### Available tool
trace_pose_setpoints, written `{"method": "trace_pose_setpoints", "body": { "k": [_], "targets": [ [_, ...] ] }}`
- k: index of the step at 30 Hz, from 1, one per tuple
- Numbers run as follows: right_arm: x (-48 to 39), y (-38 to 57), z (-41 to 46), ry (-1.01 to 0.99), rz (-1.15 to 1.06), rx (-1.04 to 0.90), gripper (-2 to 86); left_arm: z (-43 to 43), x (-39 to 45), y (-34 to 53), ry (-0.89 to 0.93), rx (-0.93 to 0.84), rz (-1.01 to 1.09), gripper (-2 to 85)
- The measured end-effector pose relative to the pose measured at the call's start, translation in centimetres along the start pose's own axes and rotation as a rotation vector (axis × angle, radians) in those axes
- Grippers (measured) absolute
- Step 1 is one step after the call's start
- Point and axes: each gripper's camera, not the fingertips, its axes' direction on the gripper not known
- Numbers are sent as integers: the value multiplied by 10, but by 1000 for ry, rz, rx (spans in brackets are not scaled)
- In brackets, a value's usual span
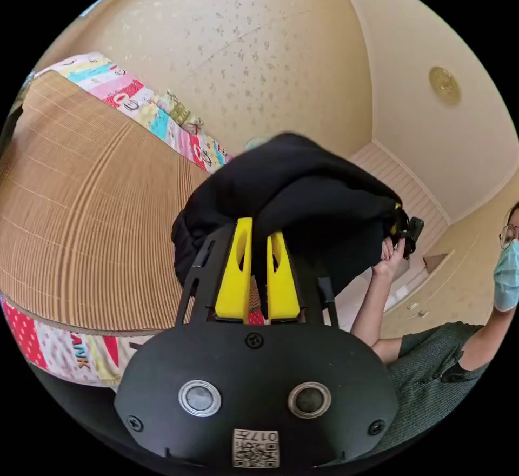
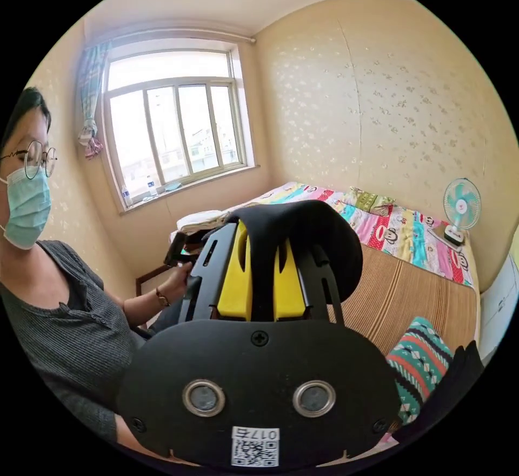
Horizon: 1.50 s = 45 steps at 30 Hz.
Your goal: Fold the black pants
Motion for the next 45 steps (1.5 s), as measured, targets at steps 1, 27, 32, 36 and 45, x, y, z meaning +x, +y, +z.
{"method": "trace_pose_setpoints", "body": {
  "k": [1, 27, 32, 36, 45],
  "targets": [
    [11, 1, 7, 29, 20, -49, 58, -19, -3, -15, -48, 10, 34, 49],
    [151, 8, 98, 167, 421, -126, 46, -86, -42, -68, -242, 25, 204, 42],
    [140, -16, 67, 83, 356, -192, 77, -143, 10, -44, -217, 42, 427, 52],
    [165, 70, 90, -35, 582, -447, 55, -149, -32, 24, -285, -178, 287, 70],
    [204, 161, 71, -138, 980, -431, 9, -153, -54, 22, -461, -167, 22, 12]
  ]
}}
